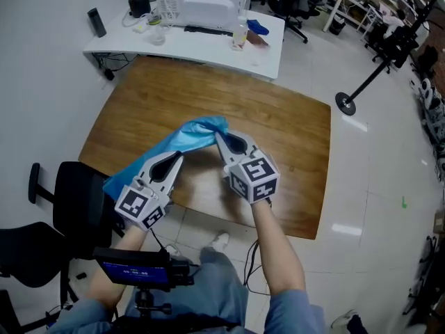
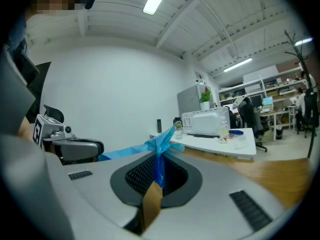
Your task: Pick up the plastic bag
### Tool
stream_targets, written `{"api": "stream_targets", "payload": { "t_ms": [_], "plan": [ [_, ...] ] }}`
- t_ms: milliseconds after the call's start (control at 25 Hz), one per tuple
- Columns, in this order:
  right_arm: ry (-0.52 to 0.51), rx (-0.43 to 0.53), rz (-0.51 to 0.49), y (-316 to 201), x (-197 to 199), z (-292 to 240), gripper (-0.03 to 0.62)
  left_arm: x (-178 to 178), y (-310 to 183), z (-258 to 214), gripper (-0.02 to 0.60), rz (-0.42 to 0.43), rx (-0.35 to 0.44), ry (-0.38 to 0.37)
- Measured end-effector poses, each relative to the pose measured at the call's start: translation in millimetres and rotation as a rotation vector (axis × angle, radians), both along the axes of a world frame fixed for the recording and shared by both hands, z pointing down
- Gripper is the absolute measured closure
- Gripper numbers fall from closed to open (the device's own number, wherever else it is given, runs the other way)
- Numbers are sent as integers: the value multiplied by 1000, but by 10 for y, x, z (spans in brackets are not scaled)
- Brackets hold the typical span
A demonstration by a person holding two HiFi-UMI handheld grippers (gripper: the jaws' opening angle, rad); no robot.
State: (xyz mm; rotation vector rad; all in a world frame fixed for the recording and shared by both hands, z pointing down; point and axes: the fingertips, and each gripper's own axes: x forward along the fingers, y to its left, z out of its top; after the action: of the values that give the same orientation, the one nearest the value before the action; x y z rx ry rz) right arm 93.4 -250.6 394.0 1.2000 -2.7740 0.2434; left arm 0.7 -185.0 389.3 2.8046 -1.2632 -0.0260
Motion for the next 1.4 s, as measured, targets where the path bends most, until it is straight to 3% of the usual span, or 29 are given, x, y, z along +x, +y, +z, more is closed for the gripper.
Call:
{"api": "stream_targets", "payload": {
  "t_ms": [360,800,1120,1400],
  "plan": [
    [-28,-29,216,51,1141,176,594,777,-7,107,543,115,-20,-17],
    [-5,-86,366,342,2223,529,594,1456,7,86,543,206,-12,-46],
    [62,-168,462,682,2680,881,577,1741,32,125,543,284,-22,-44],
    [94,-197,527,887,2794,984,574,1848,130,188,543,327,-35,-52]
  ]
}}
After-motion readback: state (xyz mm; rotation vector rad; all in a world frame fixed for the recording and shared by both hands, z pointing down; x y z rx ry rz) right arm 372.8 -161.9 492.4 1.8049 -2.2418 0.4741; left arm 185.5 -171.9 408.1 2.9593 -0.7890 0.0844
